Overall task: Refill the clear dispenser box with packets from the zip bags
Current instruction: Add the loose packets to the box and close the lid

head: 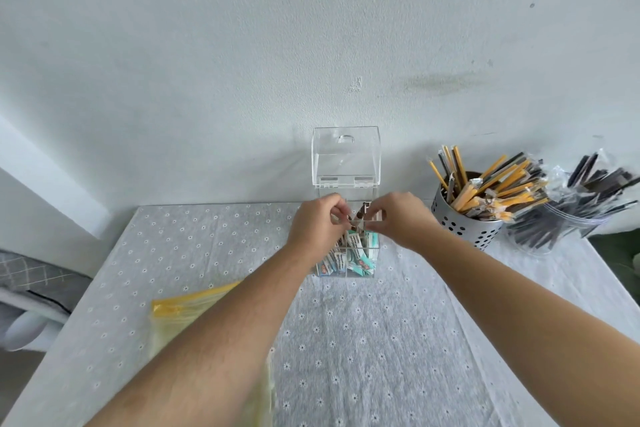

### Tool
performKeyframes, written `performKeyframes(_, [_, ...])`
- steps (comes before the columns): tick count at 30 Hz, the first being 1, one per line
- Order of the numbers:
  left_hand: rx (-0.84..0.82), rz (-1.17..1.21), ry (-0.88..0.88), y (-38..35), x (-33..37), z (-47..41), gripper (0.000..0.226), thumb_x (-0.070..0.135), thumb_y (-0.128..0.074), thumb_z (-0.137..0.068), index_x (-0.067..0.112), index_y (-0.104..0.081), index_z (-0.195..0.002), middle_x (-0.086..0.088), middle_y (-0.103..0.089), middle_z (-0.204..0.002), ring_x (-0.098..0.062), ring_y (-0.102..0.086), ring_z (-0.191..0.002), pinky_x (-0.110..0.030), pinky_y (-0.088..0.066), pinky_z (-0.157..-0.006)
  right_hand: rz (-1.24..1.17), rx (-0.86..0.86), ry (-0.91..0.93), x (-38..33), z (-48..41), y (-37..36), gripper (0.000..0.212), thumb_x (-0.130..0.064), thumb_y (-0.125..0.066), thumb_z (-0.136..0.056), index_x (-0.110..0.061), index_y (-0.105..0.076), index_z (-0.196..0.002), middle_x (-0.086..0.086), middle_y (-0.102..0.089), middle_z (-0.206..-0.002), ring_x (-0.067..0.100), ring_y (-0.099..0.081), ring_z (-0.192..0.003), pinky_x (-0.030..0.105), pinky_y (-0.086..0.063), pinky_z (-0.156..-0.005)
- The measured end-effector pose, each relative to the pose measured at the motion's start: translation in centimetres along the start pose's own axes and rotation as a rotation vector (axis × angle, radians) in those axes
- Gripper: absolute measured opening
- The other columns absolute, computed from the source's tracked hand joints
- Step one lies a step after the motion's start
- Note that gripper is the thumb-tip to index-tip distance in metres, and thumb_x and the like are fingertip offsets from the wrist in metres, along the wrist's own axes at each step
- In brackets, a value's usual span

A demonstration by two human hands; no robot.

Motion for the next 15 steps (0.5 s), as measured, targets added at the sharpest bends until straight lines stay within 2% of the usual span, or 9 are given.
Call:
performKeyframes(3, [0.128, 0.066, -0.065, 4.0, 1.0, 0.1, 0.01, 0.005, -0.069, -0.08, 0.012, -0.065, -0.086, 0.007, -0.063, -0.077, 0.003, -0.052, -0.058, -0.008, -0.046, -0.056, -0.154, 0.27, 0.062, -0.2, 1.0, 4.8, 0.015, -0.028, -0.061, -0.089, -0.017, -0.07, -0.094, -0.01, -0.049, -0.052, 0.003, -0.038, -0.042, 0.015, -0.032, -0.044])
performKeyframes(5, [0.285, 0.083, -0.126, 7.3, 2.2, 0.0, 0.008, 0.004, -0.068, -0.081, 0.011, -0.065, -0.084, 0.004, -0.064, -0.077, 0.002, -0.051, -0.056, -0.006, -0.045, -0.057, -0.207, 0.48, 0.103, -0.4, 1.5, 8.0, 0.016, -0.025, -0.061, -0.089, -0.013, -0.07, -0.096, -0.005, -0.051, -0.054, 0.006, -0.04, -0.045, 0.019, -0.038, -0.049])
performKeyframes(6, [0.365, 0.076, -0.143, 8.7, 2.6, -0.2, 0.008, 0.005, -0.067, -0.081, 0.011, -0.064, -0.084, 0.003, -0.064, -0.079, 0.0, -0.051, -0.059, -0.005, -0.042, -0.059, -0.238, 0.525, 0.097, -0.4, 1.3, 8.7, 0.019, -0.024, -0.062, -0.089, -0.012, -0.07, -0.101, -0.002, -0.057, -0.061, 0.009, -0.047, -0.052, 0.022, -0.044, -0.055])
performKeyframes(8, [0.435, 0.067, -0.092, 10.3, 2.8, -1.2, 0.015, 0.009, -0.065, -0.082, 0.011, -0.063, -0.097, -0.001, -0.064, -0.097, -0.007, -0.055, -0.076, -0.004, -0.037, -0.069, -0.321, 0.497, 0.009, 0.2, 0.0, 8.8, 0.031, -0.027, -0.06, -0.089, -0.013, -0.063, -0.116, 0.002, -0.067, -0.093, 0.013, -0.061, -0.082, 0.03, -0.052, -0.077])
performKeyframes(10, [0.319, 0.081, 0.092, 9.5, 1.5, -2.5, 0.037, 0.019, -0.062, -0.087, 0.01, -0.054, -0.121, -0.005, -0.057, -0.123, -0.015, -0.055, -0.105, -0.014, -0.037, -0.089, -0.474, 0.377, -0.101, 1.0, -1.3, 7.5, 0.044, -0.033, -0.057, -0.091, -0.014, -0.054, -0.13, 0.002, -0.062, -0.122, 0.016, -0.059, -0.11, 0.031, -0.047, -0.091])
performKeyframes(12, [0.142, 0.121, 0.269, 7.5, 0.2, -2.7, 0.052, 0.028, -0.057, -0.09, 0.011, -0.041, -0.137, -0.006, -0.047, -0.139, -0.02, -0.047, -0.125, -0.028, -0.036, -0.103, -0.624, 0.29, -0.159, 1.1, -1.8, 6.1, 0.048, -0.034, -0.055, -0.092, -0.012, -0.05, -0.134, 0.003, -0.058, -0.132, 0.019, -0.055, -0.119, 0.029, -0.042, -0.093])
performKeyframes(15, [0.098, 0.337, 0.338, 6.1, 0.0, -1.9, 0.047, 0.029, -0.052, -0.094, 0.013, -0.042, -0.137, -0.003, -0.049, -0.139, -0.018, -0.048, -0.124, -0.029, -0.037, -0.099, -0.725, 0.279, -0.191, 0.9, -1.3, 5.7, 0.044, -0.032, -0.054, -0.093, -0.011, -0.053, -0.132, 0.003, -0.059, -0.132, 0.02, -0.054, -0.119, 0.028, -0.039, -0.094])
Point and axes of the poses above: each hand's wrist, its own z-axis away from the middle knuckle, its own y-axis out of the back of the hand, x = y × z, the point moved 9 cm from there along -z, towards the middle knuckle
